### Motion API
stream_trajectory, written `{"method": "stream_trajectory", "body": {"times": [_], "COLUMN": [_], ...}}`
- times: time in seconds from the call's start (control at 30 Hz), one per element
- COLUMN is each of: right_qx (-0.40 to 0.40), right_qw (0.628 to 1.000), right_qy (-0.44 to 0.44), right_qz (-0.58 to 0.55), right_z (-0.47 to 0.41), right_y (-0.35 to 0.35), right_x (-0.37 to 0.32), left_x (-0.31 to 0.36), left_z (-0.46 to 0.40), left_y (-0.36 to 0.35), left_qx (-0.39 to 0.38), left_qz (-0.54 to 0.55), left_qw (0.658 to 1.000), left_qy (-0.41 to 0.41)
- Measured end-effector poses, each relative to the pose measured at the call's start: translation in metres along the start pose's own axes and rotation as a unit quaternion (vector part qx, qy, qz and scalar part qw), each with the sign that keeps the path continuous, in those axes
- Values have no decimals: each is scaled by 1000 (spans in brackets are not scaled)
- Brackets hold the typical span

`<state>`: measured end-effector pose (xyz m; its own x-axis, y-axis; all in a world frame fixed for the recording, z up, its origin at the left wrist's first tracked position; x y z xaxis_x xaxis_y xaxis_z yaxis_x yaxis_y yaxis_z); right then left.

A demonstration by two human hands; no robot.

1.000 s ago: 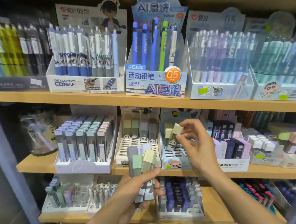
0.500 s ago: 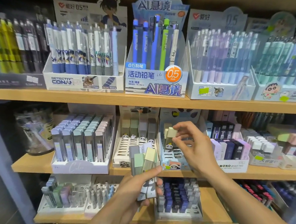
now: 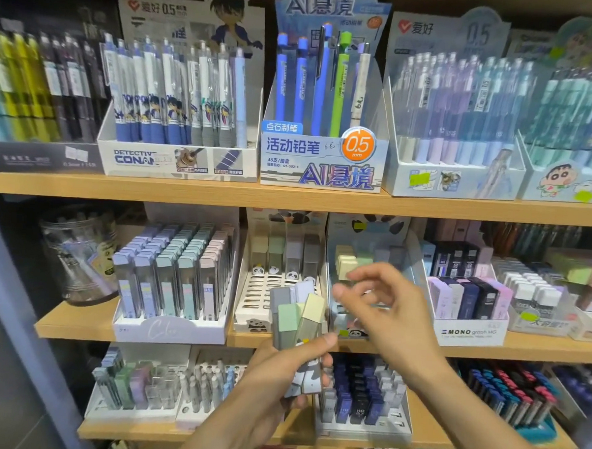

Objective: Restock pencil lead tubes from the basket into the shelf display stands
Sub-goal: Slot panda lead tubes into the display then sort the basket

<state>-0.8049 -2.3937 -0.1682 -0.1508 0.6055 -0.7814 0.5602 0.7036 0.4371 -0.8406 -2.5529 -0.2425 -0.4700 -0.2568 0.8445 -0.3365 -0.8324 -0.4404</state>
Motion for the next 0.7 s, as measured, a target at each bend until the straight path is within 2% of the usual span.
{"method": "stream_trajectory", "body": {"times": [0.07, 0.1, 0.27, 0.4, 0.53, 0.7], "right_qx": [-89, -109, -130, -110, -121, -180], "right_qw": [994, 991, 980, 977, 973, 966], "right_qy": [-52, -63, -103, -118, -109, -43], "right_qz": [-29, -42, -109, -139, -163, -180], "right_z": [12, 14, 17, 12, 12, 13], "right_y": [-19, -25, -32, -29, -32, -38], "right_x": [-3, -3, -6, -9, -18, -30], "left_x": [1, 1, 6, 10, 13, 17], "left_z": [2, 3, 8, 12, 16, 28], "left_y": [0, 1, 10, 20, 30, 28], "left_qx": [2, 4, -3, 1, 2, -83], "left_qz": [3, 8, 35, 59, 105, 233], "left_qw": [1000, 1000, 998, 996, 993, 969], "left_qy": [-7, -12, -54, -61, -45, 8]}}
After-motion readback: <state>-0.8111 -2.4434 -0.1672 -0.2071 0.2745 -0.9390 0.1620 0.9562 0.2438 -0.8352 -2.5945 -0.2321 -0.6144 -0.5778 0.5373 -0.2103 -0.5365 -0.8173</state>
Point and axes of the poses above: each hand's wrist, its own z-axis away from the middle knuckle, its own y-axis out of the back of the hand, x = y × z, the point moved 5 cm from there along -z, towards the middle knuckle, and after that the axes turned 14 degrees about z, right-handed, at the moved point
